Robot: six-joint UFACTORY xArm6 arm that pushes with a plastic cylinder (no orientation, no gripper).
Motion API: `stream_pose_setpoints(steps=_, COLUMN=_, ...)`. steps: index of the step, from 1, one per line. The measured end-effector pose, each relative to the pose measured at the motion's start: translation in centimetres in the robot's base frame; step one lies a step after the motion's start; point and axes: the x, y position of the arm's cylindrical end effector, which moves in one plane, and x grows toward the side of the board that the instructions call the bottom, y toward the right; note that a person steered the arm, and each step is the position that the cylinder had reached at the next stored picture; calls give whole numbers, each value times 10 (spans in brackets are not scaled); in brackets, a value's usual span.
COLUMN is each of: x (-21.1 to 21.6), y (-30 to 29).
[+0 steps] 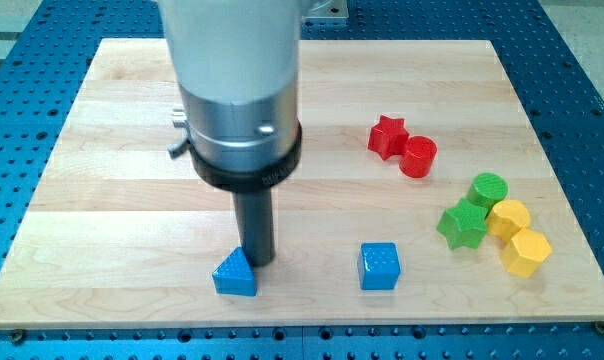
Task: Push the cube into the triangle
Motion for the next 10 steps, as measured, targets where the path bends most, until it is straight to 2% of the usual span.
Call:
stream_pose_setpoints(steps=2, x=-5, y=178)
stream_pose_setpoints(steps=3, x=22, y=181)
stream_pose_setpoints(steps=4, x=38, y=136)
stream_pose_setpoints(steps=5, x=26, y=79)
stream_pose_setpoints(steps=6, x=-8, y=89)
stream_pose_setpoints(steps=8, x=20, y=49)
stream_pose_setpoints(steps=9, x=63, y=137)
stream_pose_setpoints(steps=10, x=66, y=226)
